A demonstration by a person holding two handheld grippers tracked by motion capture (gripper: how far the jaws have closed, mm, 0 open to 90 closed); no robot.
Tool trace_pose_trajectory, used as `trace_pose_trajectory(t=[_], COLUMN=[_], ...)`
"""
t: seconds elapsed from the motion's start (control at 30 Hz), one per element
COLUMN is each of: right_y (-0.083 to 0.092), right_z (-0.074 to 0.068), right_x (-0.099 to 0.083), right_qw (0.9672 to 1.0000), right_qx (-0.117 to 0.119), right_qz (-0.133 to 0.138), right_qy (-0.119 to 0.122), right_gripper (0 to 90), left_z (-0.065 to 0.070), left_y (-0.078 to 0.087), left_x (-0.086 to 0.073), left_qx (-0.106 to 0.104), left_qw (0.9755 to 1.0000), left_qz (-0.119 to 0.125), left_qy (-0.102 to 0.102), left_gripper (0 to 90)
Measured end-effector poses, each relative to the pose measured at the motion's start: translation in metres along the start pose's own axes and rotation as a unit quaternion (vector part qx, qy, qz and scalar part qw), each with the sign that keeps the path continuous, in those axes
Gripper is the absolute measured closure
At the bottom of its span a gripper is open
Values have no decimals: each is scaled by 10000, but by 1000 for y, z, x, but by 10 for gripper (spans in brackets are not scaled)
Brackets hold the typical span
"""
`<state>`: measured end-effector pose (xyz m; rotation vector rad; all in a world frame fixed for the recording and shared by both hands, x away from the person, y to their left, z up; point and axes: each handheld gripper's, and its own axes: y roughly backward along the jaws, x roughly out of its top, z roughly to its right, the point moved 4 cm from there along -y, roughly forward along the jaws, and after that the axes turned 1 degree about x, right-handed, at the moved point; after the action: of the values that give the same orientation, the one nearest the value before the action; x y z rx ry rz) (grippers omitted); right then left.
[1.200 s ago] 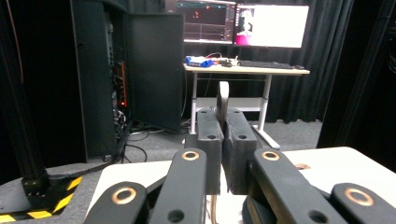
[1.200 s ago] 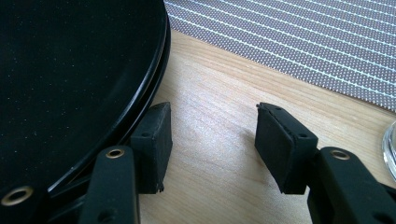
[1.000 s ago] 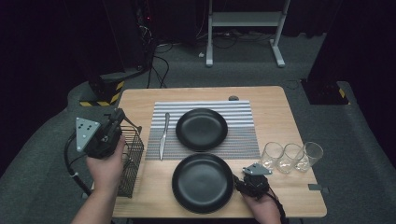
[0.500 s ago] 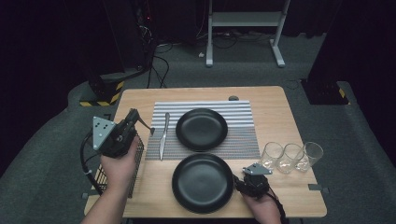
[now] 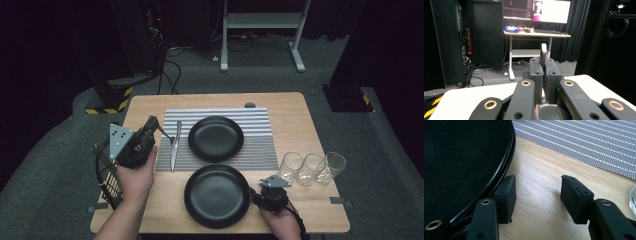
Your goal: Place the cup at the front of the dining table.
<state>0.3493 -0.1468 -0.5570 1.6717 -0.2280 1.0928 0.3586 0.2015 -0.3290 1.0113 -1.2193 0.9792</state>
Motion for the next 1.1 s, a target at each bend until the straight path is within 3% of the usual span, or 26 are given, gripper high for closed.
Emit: trace_pose_trajectory(t=[0.4, 0.53, 1.03, 1.1], right_y=[3, 8, 15, 20], right_z=[0, 2, 3, 3], right_x=[0, 0, 2, 5], right_qw=[9998, 9991, 9980, 9969], right_qx=[-59, -101, -174, -205], right_qz=[159, 408, 612, 760], right_qy=[37, 15, -14, 2], right_gripper=[472, 473, 481, 492], left_z=[20, 28, 53, 56], left_y=[-9, -13, -24, -25], left_x=[-7, -12, -25, -27], left_qx=[-187, -266, -468, -490], left_qw=[9998, 9996, 9986, 9985], left_qz=[-73, -117, -226, -234], left_qy=[32, 30, 11, 3], left_gripper=[865, 865, 865, 865])
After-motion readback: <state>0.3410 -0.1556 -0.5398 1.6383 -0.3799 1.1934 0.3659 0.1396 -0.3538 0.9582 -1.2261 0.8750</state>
